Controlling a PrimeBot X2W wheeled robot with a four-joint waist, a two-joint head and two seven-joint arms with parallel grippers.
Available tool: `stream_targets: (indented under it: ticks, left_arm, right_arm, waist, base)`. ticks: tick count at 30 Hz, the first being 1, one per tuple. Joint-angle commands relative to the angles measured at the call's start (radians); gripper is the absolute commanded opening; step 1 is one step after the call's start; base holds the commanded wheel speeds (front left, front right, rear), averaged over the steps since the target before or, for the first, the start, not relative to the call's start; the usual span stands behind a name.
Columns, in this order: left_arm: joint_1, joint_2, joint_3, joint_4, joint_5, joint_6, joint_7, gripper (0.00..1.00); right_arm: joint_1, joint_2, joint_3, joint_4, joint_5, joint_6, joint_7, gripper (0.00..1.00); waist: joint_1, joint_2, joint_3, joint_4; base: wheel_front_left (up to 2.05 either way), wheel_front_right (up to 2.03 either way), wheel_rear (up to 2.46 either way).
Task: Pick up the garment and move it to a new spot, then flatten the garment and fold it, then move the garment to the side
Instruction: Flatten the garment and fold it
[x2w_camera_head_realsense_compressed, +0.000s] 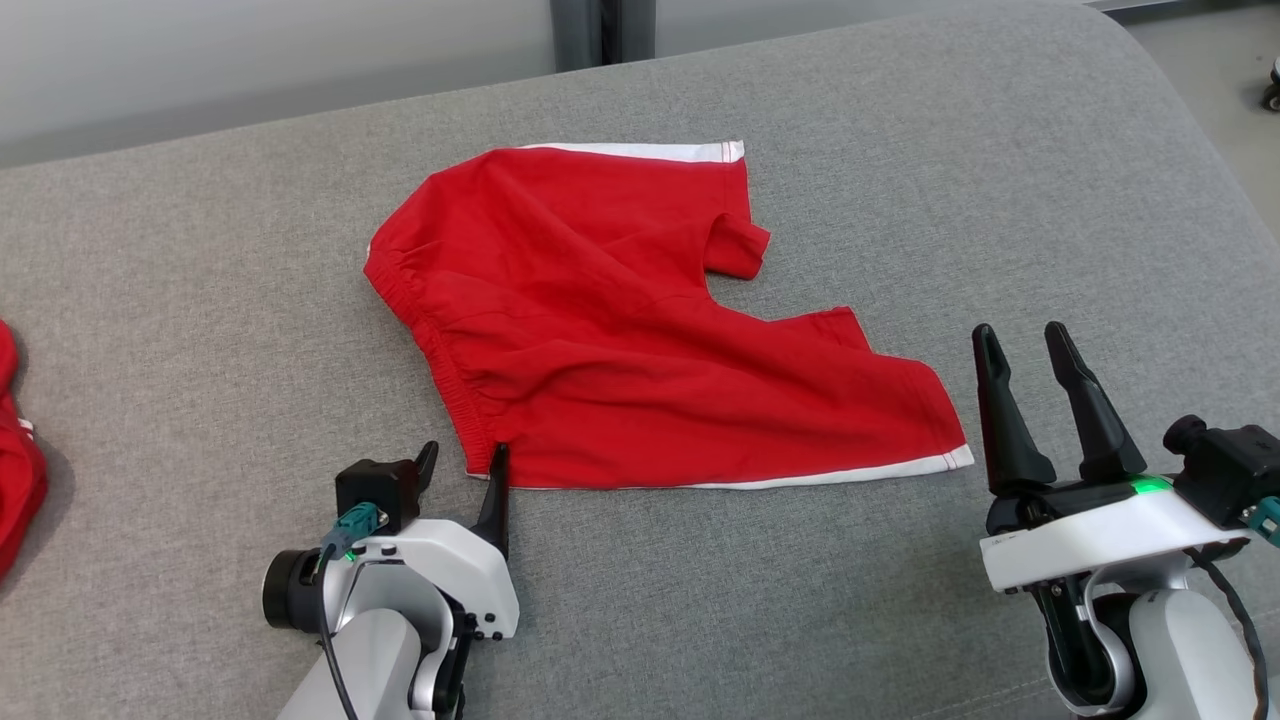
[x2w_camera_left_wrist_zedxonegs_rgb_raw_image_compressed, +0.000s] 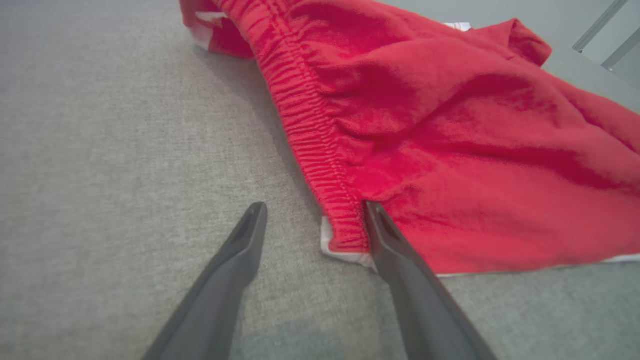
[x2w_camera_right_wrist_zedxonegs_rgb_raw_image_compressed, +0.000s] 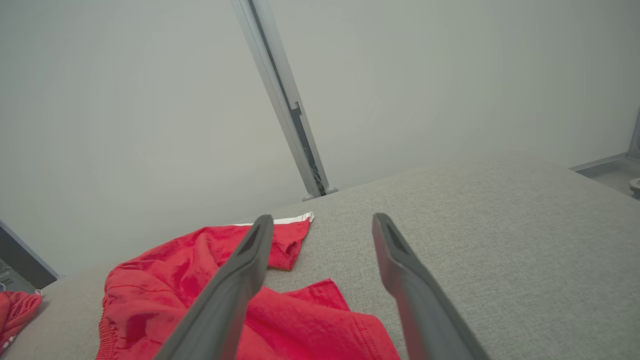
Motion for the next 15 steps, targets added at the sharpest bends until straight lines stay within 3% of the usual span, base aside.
stream_targets:
  ticks: [1,6,7,11,15]
  left_arm:
    - [0.003,0.005,-0.005,0.015,-0.006,-0.002,0.012,1.00]
    - [0.019,0.004,-0.024,0.021,-0.015,-0.006,0.027,0.95]
    - [0.023,0.004,-0.029,0.021,-0.016,-0.006,0.034,0.80]
    - [0.044,0.004,-0.050,0.014,-0.032,-0.024,0.057,0.00]
    - [0.047,0.005,-0.047,-0.014,-0.045,-0.018,0.038,0.00]
  right_arm:
    - [-0.005,-0.004,-0.001,-0.002,-0.001,0.000,-0.008,1.00]
    - [-0.002,-0.004,-0.005,0.014,-0.001,0.000,-0.017,1.00]
    - [-0.002,-0.005,-0.006,0.017,0.001,0.000,-0.018,1.00]
    - [-0.006,-0.005,-0.007,0.032,0.004,0.000,-0.022,1.00]
    - [-0.006,-0.005,-0.012,0.047,0.006,0.000,-0.028,1.00]
  waist:
    - [0.0000,-0.0001,0.000,0.000]
    - [0.0000,-0.0001,-0.008,0.002]
    - [0.0000,-0.0001,-0.010,0.004]
    - [0.0000,-0.0001,-0.024,0.010]
    - [0.0000,-0.0001,-0.038,0.019]
  base:
    - [0.00,0.00,0.00]
    - [0.00,0.00,0.00]
    - [0.00,0.00,0.00]
    - [0.00,0.00,0.00]
    - [0.00,0.00,0.00]
